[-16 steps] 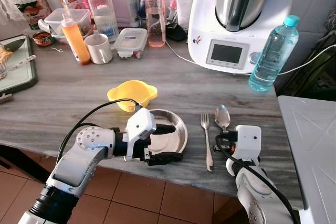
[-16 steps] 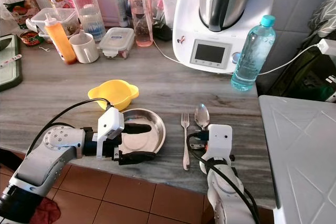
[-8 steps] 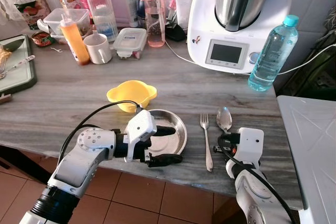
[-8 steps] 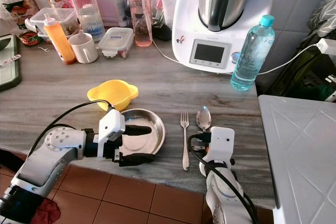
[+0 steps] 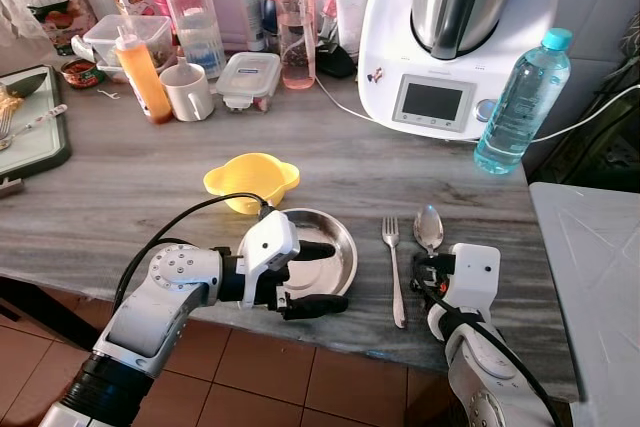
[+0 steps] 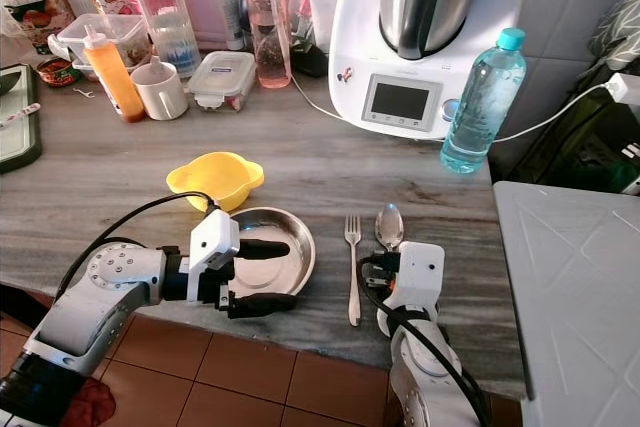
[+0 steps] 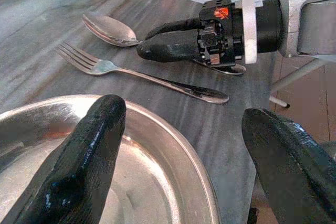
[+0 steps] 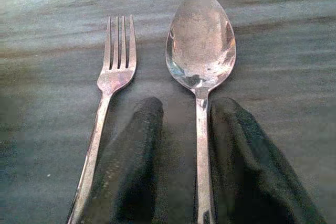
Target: Setting the table
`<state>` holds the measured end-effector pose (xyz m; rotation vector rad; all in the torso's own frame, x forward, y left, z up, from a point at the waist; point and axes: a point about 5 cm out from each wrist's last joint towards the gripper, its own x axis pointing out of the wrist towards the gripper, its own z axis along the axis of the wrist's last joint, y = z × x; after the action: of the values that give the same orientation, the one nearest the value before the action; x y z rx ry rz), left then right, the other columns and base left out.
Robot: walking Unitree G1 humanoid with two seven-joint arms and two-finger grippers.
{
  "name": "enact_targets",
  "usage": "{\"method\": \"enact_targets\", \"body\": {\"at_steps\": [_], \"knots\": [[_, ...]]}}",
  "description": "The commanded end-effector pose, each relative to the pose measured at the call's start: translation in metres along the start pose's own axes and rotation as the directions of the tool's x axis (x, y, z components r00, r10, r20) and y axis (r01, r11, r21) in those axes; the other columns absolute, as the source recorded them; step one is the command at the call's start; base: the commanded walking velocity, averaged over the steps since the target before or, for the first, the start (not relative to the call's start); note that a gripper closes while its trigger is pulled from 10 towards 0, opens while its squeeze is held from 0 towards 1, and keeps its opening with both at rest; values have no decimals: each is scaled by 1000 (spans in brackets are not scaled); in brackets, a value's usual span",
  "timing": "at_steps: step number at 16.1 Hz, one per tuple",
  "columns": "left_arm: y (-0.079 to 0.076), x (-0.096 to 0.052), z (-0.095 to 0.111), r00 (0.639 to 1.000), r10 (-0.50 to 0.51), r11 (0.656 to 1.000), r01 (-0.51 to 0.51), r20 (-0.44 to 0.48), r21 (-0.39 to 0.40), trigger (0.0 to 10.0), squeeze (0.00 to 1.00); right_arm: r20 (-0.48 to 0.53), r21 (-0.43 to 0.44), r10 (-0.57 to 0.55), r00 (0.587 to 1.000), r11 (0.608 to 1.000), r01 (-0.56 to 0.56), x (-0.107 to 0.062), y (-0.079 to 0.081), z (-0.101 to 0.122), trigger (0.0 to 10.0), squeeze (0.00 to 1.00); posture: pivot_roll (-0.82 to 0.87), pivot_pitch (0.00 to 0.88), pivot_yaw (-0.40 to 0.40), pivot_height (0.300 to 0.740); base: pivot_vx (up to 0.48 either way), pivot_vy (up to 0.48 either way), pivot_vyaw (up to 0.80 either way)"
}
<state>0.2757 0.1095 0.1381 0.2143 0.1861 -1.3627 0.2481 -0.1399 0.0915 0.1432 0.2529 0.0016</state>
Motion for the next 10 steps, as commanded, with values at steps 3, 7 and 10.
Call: {"method": "enact_targets", "body": {"at_steps": [3, 7, 10], "knots": [[-1, 1, 2, 1000, -8, 1000, 8, -4, 15, 10000, 0, -5, -20, -28, 1000, 999, 28, -2, -6, -3, 10000, 1000, 49, 84, 30, 740, 0, 0, 0], [0, 1, 1, 1000, -5, 1000, 5, -9, 7, 10000, 0, 39, -35, -18, 999, 999, 19, -3, -5, 4, 10000, 1000, 49, 82, 31, 740, 0, 0, 0], [-2, 2, -2, 1000, -11, 1000, 11, -12, -1, 10000, 0, 74, -26, -9, 997, 1000, 11, -3, -4, 9, 10000, 1000, 48, 80, 31, 740, 0, 0, 0]]}}
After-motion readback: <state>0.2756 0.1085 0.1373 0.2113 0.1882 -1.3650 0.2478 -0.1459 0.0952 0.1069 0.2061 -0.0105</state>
